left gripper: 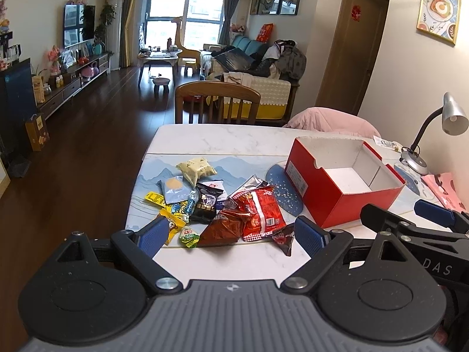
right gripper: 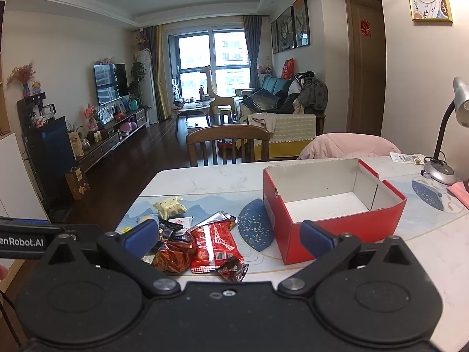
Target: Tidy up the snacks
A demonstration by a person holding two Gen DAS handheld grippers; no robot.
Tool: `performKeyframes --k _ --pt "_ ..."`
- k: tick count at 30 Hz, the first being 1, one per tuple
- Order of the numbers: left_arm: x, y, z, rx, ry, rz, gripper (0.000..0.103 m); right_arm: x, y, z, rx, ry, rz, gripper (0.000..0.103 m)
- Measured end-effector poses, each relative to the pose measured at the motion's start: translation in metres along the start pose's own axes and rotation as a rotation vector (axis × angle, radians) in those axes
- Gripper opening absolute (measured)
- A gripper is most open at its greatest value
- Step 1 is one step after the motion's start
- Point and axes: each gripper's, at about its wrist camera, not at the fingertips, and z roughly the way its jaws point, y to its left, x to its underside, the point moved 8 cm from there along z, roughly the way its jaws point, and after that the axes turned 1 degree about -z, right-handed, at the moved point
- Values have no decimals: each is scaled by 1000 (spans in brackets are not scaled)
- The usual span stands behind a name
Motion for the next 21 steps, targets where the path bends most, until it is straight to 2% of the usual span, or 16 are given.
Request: performKeyframes --k 21 --pt "4 -6 3 -12 8 20 93 -1 -9 -5 9 15 -13 103"
